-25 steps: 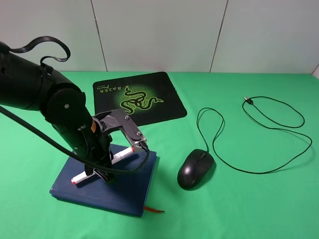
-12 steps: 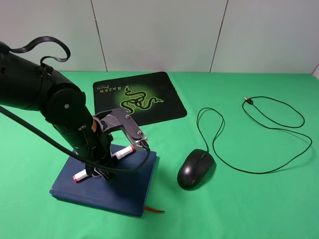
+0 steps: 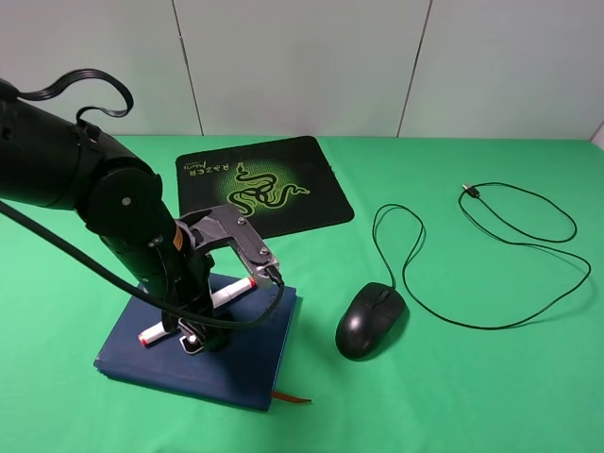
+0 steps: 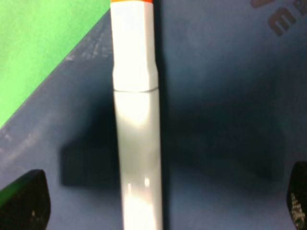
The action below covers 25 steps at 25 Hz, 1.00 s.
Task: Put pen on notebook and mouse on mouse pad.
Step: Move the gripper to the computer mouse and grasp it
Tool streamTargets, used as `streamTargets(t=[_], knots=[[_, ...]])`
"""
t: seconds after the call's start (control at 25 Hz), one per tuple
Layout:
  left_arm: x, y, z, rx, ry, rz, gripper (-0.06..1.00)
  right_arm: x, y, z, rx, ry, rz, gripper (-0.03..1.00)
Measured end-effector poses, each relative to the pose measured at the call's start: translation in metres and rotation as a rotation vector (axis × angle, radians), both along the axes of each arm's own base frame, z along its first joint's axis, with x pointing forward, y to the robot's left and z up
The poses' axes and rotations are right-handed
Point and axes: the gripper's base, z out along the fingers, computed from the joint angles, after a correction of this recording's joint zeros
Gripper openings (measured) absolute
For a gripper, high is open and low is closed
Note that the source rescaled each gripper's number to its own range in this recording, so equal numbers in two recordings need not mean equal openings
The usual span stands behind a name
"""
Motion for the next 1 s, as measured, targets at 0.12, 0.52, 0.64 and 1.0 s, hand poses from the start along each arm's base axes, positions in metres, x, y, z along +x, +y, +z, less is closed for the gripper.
streamTargets(t=[0.12, 0.52, 0.64, 1.0], knots=[[0.0, 0.0, 0.0, -0.001, 0.001, 0.002, 1.0, 0.0, 0.0, 0.0, 0.0, 0.0, 0.0, 1.0], [0.012, -0.011, 0.047, 0.027, 0.036, 0.032, 1.0, 0.0, 0.0, 0.0, 0.0, 0.0, 0.0, 1.0], [0.015, -0.014, 0.071, 0.024, 0.032, 0.048, 1.0, 0.0, 0.0, 0.0, 0.0, 0.0, 0.0, 1.0], [-0.004, 0.008, 0.148, -0.038, -0.059, 0.12, 1.0, 0.0, 0.0, 0.0, 0.0, 0.0, 0.0, 1.0]])
